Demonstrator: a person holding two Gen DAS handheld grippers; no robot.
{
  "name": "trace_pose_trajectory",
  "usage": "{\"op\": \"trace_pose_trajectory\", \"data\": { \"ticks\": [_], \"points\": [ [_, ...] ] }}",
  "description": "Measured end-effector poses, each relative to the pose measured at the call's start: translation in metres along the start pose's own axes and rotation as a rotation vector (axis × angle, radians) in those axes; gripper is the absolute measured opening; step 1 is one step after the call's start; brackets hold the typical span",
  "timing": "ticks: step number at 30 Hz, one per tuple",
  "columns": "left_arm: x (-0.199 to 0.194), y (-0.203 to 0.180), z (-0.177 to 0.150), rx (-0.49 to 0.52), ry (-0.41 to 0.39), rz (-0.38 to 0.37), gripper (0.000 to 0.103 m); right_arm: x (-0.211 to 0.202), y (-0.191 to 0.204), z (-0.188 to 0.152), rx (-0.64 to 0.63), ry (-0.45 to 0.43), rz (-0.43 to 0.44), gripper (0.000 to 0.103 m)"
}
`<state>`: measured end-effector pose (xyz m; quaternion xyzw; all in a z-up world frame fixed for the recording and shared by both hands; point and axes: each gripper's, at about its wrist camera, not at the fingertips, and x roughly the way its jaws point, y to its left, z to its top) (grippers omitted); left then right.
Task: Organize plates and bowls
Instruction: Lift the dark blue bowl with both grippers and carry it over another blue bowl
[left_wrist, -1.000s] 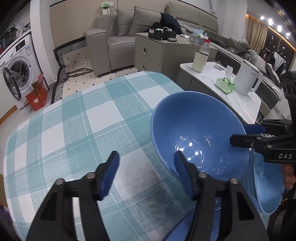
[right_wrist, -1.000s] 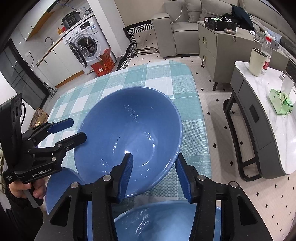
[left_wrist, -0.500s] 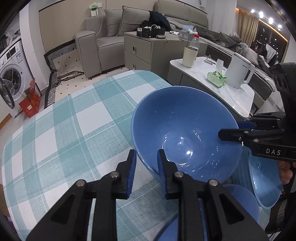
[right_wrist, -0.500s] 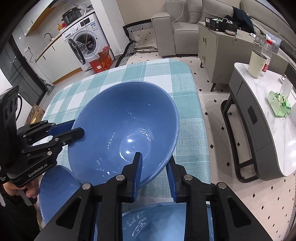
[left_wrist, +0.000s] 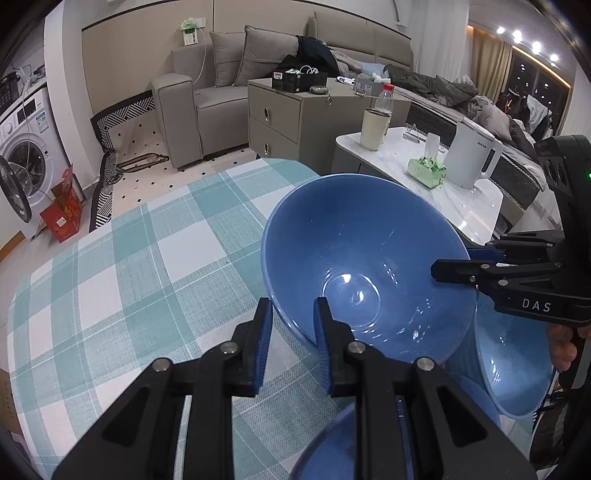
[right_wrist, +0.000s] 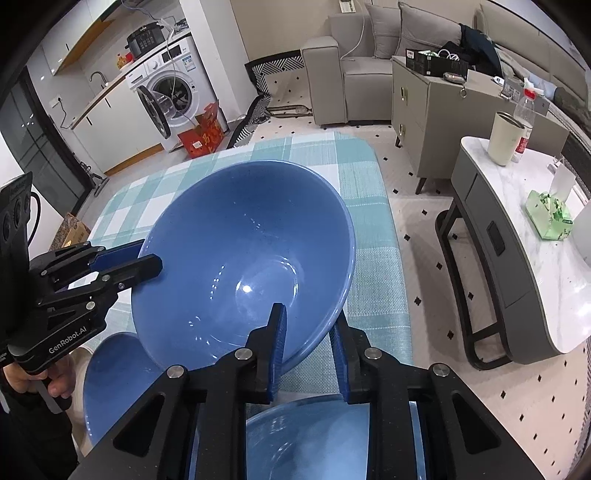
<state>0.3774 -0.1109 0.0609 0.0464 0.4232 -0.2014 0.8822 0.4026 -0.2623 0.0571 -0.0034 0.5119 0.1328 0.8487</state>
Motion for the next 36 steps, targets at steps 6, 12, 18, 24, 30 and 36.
{"op": "trace_pose_trajectory", "data": {
  "ticks": [6, 12, 18, 24, 30, 36],
  "points": [
    [-0.017, -0.003, 0.001, -0.001, -0.036, 0.002, 0.021, -0.021, 0.008, -0.001, -0.013, -0.046, -0.003, 0.024],
    [-0.038, -0.005, 0.000, -0.002, -0.081, 0.003, 0.021, -0.043, 0.016, -0.004, -0.022, -0.086, -0.004, 0.023],
    [-0.058, -0.008, -0.004, -0.004, -0.119, 0.004, 0.021, -0.068, 0.028, -0.010, -0.037, -0.135, -0.007, 0.023],
    [-0.080, -0.012, -0.012, -0.003, -0.161, 0.010, 0.021, -0.093, 0.041, -0.020, -0.055, -0.175, -0.014, 0.023],
    [-0.098, -0.017, -0.023, -0.001, -0.191, 0.017, 0.021, -0.111, 0.051, -0.032, -0.062, -0.209, -0.008, 0.023],
    [-0.110, -0.024, -0.035, 0.001, -0.212, 0.031, 0.021, -0.123, 0.058, -0.046, -0.070, -0.242, -0.007, 0.023]
  ]
}}
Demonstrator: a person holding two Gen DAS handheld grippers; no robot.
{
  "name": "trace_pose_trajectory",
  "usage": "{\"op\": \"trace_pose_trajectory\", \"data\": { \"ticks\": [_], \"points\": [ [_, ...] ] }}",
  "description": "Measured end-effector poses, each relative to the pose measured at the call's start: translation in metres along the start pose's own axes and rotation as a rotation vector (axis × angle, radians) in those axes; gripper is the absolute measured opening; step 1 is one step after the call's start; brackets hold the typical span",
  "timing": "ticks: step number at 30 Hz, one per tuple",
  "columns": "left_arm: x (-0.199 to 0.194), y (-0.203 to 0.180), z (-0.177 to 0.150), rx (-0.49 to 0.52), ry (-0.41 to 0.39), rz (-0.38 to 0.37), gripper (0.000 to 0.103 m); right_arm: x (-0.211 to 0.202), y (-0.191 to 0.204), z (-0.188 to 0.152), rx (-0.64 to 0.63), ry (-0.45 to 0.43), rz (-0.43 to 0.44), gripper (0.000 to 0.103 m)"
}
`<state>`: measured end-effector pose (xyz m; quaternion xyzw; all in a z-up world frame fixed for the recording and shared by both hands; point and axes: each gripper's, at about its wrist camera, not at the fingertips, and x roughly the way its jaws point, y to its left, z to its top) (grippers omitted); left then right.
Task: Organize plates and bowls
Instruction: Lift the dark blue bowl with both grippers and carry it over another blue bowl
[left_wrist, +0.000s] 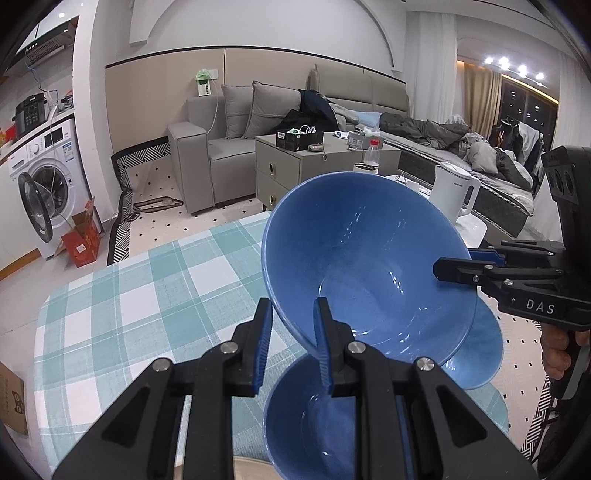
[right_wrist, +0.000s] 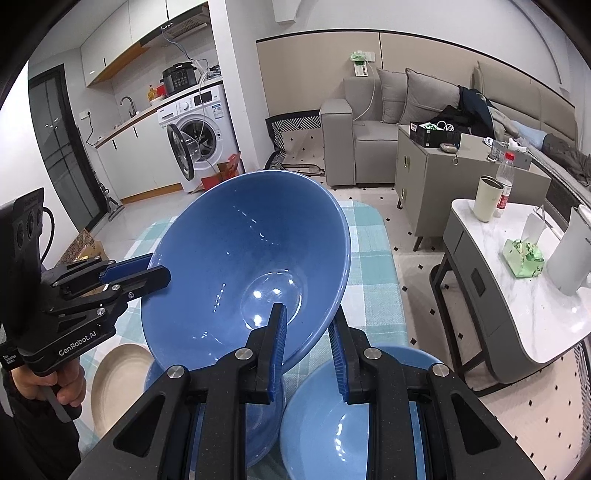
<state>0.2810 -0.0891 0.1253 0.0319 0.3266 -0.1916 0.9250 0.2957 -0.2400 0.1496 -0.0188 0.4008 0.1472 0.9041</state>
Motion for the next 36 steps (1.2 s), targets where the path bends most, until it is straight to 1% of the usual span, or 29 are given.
{"op": "trace_pose_trajectory", "data": {
  "ticks": [6, 15, 24, 36],
  "points": [
    [-0.015, -0.007, -0.008, 0.003, -0.028, 0.011, 0.021, -0.015, 0.008, -0.012, -0.014, -0.028, -0.005, 0.023],
    [-0.030, -0.017, -0.014, 0.009, -0.047, 0.015, 0.021, -0.036, 0.011, -0.023, -0.008, -0.061, -0.001, 0.023],
    [-0.040, -0.016, -0.029, -0.004, -0.045, 0.031, 0.021, -0.041, 0.021, -0.035, -0.016, -0.063, 0.018, 0.023],
    [-0.049, -0.011, -0.042, -0.016, -0.044, 0.057, 0.021, -0.032, 0.032, -0.046, -0.032, -0.035, 0.046, 0.023]
  ]
}}
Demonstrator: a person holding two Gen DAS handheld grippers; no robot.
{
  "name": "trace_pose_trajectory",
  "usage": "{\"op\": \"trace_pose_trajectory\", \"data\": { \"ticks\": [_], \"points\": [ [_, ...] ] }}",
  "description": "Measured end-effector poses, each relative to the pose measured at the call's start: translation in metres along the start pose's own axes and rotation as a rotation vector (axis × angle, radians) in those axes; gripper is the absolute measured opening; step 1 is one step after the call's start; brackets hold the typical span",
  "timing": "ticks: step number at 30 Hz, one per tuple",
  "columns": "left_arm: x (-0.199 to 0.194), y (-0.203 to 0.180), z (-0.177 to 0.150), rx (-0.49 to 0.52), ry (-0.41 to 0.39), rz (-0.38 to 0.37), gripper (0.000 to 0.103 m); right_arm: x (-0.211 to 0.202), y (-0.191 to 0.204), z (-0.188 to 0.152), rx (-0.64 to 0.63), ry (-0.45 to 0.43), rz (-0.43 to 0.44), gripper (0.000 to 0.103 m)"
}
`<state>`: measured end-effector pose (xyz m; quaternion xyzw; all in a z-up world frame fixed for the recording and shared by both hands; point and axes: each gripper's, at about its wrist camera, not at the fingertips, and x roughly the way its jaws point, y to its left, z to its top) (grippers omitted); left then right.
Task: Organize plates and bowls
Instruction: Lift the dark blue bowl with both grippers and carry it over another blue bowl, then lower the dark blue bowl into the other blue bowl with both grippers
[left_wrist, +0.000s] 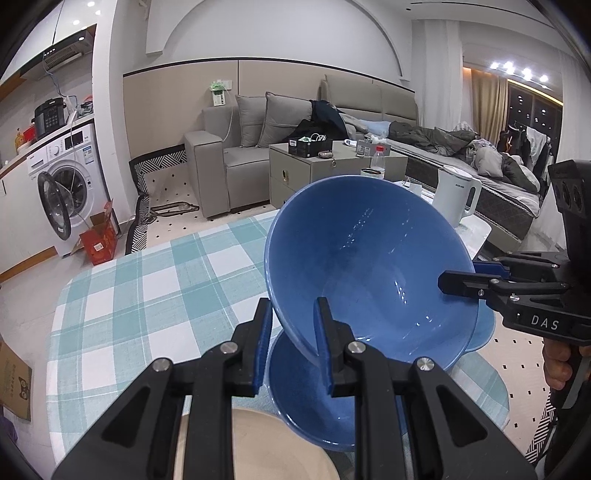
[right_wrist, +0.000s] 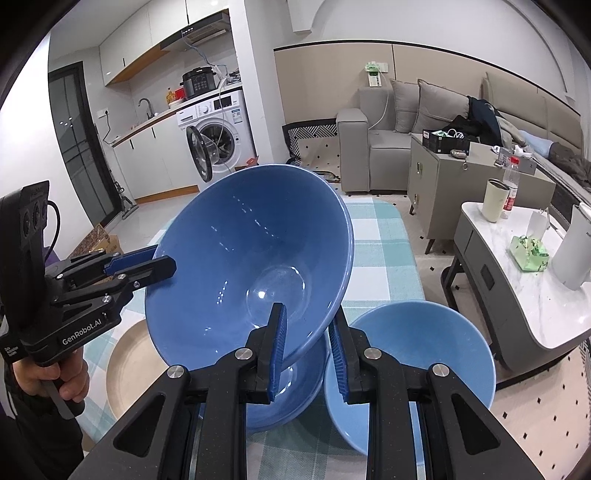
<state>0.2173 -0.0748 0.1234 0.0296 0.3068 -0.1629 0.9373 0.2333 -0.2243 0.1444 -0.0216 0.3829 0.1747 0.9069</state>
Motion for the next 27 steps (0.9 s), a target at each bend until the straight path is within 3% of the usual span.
{"op": "trace_pose_trajectory", "data": {
  "ticks": [27],
  "points": [
    [0.008, 0.008, -0.037, -0.023, 0.058, 0.006, 0.021, 0.021, 0.012, -0.029, -0.025, 0.099, 0.010, 0.023]
  ]
}}
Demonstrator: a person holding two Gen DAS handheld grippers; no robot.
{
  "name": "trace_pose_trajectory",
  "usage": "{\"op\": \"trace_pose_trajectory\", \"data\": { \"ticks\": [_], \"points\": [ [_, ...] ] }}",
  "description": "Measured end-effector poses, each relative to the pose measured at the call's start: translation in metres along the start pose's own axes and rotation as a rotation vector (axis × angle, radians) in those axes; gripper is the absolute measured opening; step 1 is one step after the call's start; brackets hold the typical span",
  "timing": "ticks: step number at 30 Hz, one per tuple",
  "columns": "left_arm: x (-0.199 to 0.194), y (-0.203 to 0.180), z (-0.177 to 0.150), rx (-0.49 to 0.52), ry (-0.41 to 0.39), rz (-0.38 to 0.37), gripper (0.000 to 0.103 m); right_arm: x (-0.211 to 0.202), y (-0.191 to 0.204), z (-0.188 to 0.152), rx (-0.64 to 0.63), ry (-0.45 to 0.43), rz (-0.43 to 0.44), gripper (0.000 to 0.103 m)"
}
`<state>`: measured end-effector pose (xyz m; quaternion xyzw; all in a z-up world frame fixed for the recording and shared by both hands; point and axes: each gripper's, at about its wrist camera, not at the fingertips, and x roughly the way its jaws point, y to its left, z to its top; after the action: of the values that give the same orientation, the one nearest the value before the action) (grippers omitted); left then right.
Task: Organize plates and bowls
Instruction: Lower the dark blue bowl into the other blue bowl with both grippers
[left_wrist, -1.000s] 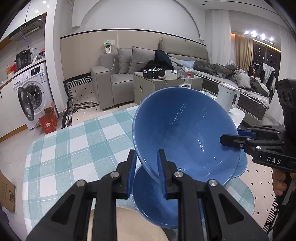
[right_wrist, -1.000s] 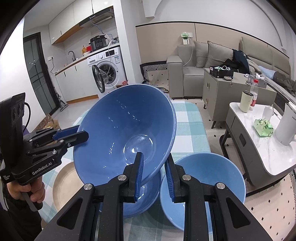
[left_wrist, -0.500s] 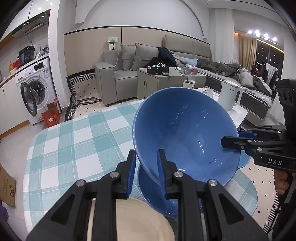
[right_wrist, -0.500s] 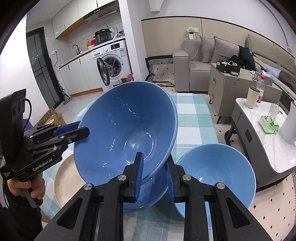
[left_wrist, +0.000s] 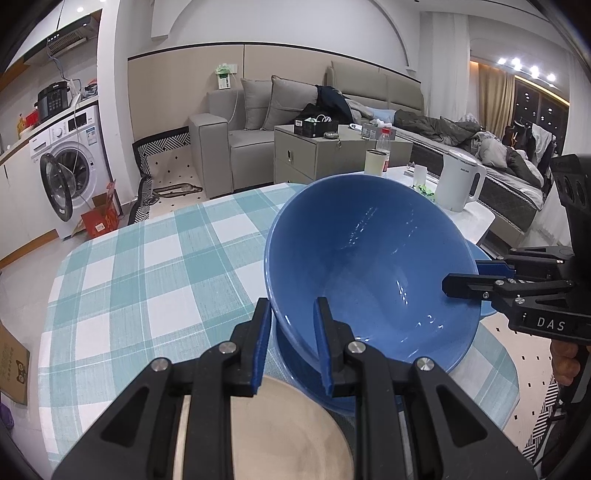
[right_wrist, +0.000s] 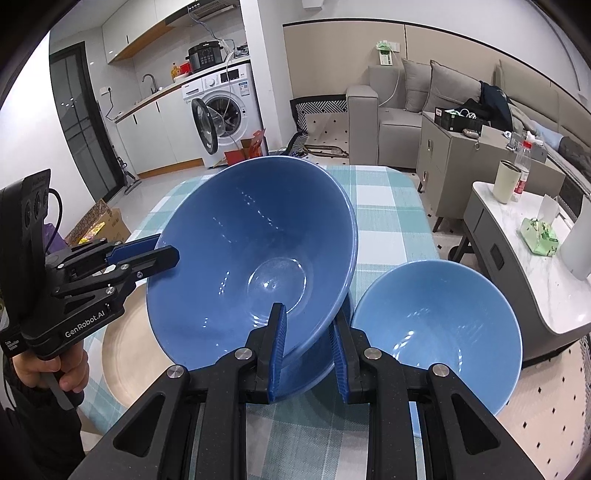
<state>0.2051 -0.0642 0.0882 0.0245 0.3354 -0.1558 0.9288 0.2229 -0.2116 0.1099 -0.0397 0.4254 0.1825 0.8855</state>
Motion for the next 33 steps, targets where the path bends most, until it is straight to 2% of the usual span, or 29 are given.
{"op": "trace_pose_trajectory", "data": {
  "ticks": [33],
  "points": [
    [0.018, -0.001, -0.014, 0.016, 0.098, 0.015, 0.022, 0.026, -0.002, -0.007, 0.025, 0.134, 0.020, 0.024]
  ]
}}
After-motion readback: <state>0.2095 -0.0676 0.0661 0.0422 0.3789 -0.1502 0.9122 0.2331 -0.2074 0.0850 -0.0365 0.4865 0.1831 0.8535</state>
